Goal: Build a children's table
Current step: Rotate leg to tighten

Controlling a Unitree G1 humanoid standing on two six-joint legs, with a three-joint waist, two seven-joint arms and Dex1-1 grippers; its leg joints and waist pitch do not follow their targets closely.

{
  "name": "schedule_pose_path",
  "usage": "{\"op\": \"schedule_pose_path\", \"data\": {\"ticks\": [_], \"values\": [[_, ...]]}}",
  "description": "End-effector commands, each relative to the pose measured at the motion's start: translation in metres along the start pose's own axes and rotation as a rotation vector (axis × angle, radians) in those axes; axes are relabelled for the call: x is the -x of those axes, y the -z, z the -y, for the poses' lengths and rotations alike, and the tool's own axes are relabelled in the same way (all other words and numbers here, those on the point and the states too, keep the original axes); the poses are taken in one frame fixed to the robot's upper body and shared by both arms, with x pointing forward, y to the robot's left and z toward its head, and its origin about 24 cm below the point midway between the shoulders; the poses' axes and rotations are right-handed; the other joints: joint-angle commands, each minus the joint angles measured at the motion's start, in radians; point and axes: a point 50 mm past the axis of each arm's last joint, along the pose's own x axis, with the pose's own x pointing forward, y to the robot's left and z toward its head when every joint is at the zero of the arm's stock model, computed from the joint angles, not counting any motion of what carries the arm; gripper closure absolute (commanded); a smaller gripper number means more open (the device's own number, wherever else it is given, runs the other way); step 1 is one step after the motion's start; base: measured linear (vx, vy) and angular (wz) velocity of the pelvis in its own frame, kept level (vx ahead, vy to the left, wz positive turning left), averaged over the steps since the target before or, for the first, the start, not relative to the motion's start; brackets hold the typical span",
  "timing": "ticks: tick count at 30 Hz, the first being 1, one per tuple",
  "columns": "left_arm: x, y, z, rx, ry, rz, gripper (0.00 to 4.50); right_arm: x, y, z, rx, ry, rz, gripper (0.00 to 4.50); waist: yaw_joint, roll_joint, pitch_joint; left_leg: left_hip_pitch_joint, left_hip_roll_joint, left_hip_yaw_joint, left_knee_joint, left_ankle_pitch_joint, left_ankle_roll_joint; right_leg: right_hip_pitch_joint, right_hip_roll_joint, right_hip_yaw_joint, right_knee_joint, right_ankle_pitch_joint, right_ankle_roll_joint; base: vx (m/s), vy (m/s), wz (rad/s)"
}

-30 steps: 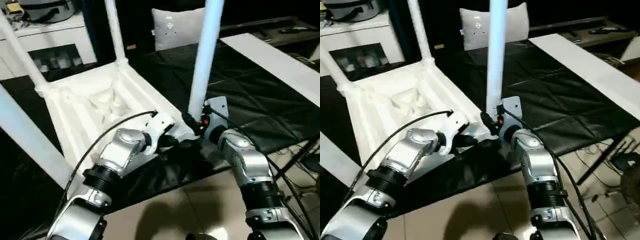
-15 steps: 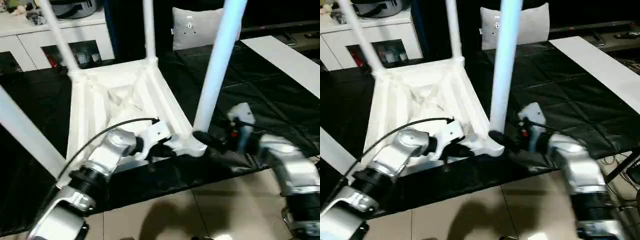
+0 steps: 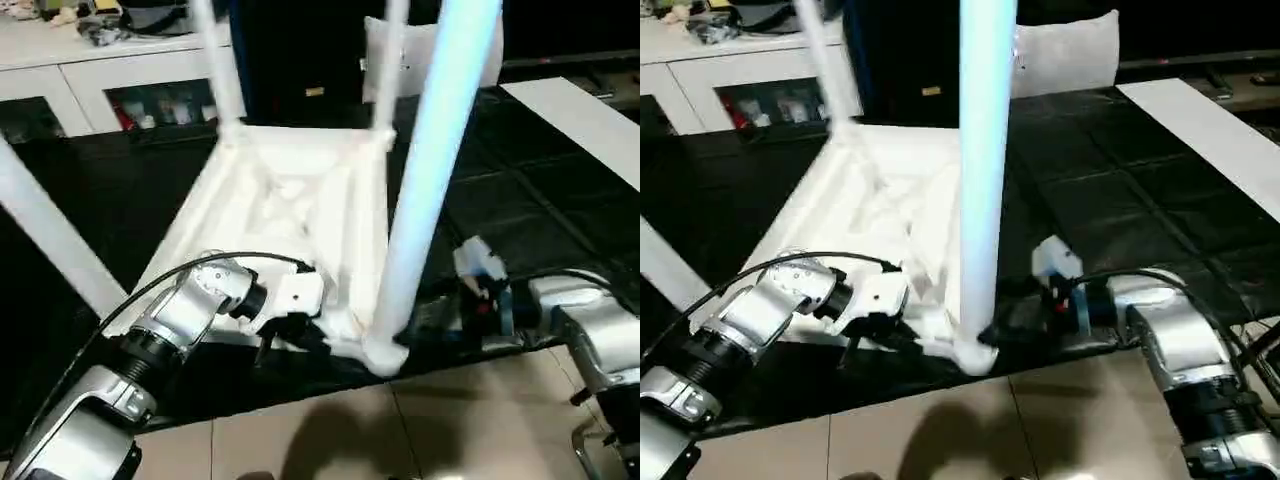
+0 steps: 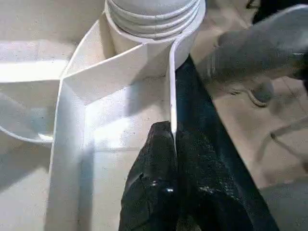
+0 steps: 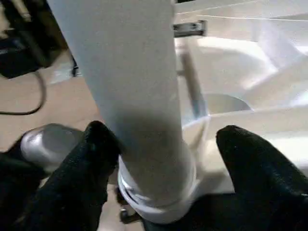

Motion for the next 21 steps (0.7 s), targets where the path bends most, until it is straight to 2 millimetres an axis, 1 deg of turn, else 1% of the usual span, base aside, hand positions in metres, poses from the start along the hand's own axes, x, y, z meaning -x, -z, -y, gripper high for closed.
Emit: {"op": "schedule_pose_path", "data": {"ticks": [1, 3, 5, 6, 7, 10, 12, 13, 16, 18, 19, 21], "values": [[-0.015, -0.007, 0.01, -0.067, 0.149, -0.018, 4.5, -0.002, -0.009, 0.0, 0.023, -0.04, 0.011, 1.15, -0.003, -0.024, -0.065, -0.004, 0.061, -0.009, -0.079, -0.121, 0.1, 0.062, -0.065, 0.066, -0.06, -0.363, -0.145, 0.0, 0.0, 0.0], [-0.016, -0.007, 0.011, -0.07, 0.154, -0.016, 4.5, -0.006, -0.008, -0.002, 0.008, -0.078, 0.015, 1.21, -0.002, -0.026, -0.065, -0.005, 0.059, -0.007, -0.078, -0.123, 0.1, 0.063, -0.064, 0.066, -0.062, -0.376, -0.14, 0.0, 0.0, 0.0], [-0.017, -0.007, 0.011, -0.07, 0.155, -0.014, 4.5, -0.008, -0.007, -0.003, 0.0, -0.092, 0.018, 1.51, -0.001, -0.026, -0.064, -0.005, 0.06, -0.008, -0.079, -0.124, 0.094, 0.062, -0.064, 0.066, -0.063, -0.391, -0.131, 0.0, 0.0, 0.0], [-0.016, -0.007, 0.011, -0.07, 0.154, -0.017, 4.5, -0.01, -0.007, -0.002, -0.003, -0.1, 0.021, 1.51, 0.001, -0.026, -0.066, -0.004, 0.059, -0.007, -0.079, -0.121, 0.092, 0.062, -0.064, 0.066, -0.063, -0.393, -0.129, 0.0, 0.0, 0.0], [-0.016, -0.006, 0.01, -0.07, 0.154, -0.018, 4.5, -0.01, -0.007, -0.002, -0.005, -0.104, 0.022, 1.62, 0.0, -0.027, -0.065, -0.004, 0.058, -0.007, -0.079, -0.122, 0.091, 0.061, -0.064, 0.066, -0.064, -0.397, -0.127, 0.0, 0.0, 0.0], [-0.016, -0.006, 0.01, -0.069, 0.153, -0.018, 4.5, -0.011, -0.006, -0.002, -0.013, -0.115, 0.024, 1.95, 0.001, -0.027, -0.065, -0.004, 0.059, -0.007, -0.08, -0.124, 0.088, 0.061, -0.064, 0.066, -0.065, -0.406, -0.122, 0.0, 0.0, 0.0], [-0.015, -0.005, 0.01, -0.053, 0.144, -0.011, 4.5, -0.013, -0.005, -0.004, -0.035, -0.137, 0.036, 2.13, 0.002, -0.026, -0.066, -0.004, 0.06, -0.008, -0.079, -0.118, 0.088, 0.06, -0.063, 0.066, -0.064, -0.395, -0.123, 0.0, 0.0, 0.0], [-0.015, -0.005, 0.01, -0.05, 0.143, -0.009, 4.5, -0.013, -0.005, -0.005, -0.036, -0.138, 0.037, 2.13, 0.002, -0.027, -0.066, -0.003, 0.06, -0.007, -0.08, -0.118, 0.088, 0.06, -0.063, 0.066, -0.063, -0.393, -0.124, 0.0, 0.0, 0.0], [-0.016, -0.007, 0.011, 0.004, 0.126, 0.037, 4.5, -0.014, -0.004, -0.007, -0.061, -0.135, 0.07, 2.39, 0.001, -0.026, -0.065, -0.003, 0.059, -0.006, -0.08, -0.12, 0.083, 0.062, -0.064, 0.066, -0.064, -0.402, -0.124, 0.0, 0.0, 0.0], [-0.017, -0.01, 0.009, 0.051, 0.096, 0.075, 4.5, -0.018, -0.005, -0.005, -0.085, -0.076, 0.101, 2.42, 0.001, -0.026, -0.064, -0.004, 0.058, -0.007, -0.081, -0.117, 0.082, 0.062, -0.063, 0.066, -0.065, -0.408, -0.121, 0.0, 0.0, 0.0], [-0.017, -0.01, 0.008, 0.079, 0.072, 0.087, 4.5, -0.022, -0.005, -0.002, -0.087, -0.023, 0.112, 2.42, -0.002, -0.025, -0.062, -0.004, 0.056, -0.006, -0.081, -0.127, 0.079, 0.061, -0.063, 0.065, -0.068, -0.426, -0.116, 0.0, 0.0, 0.0], [-0.017, -0.01, 0.008, 0.079, 0.072, 0.087, 4.5, -0.022, -0.005, -0.002, -0.087, -0.023, 0.112, 2.42, -0.012, -0.028, -0.058, -0.003, 0.05, -0.007, -0.082, -0.156, 0.065, 0.061, -0.061, 0.06, -0.079, -0.498, -0.087, 0.0, 0.0, 0.0]]}}
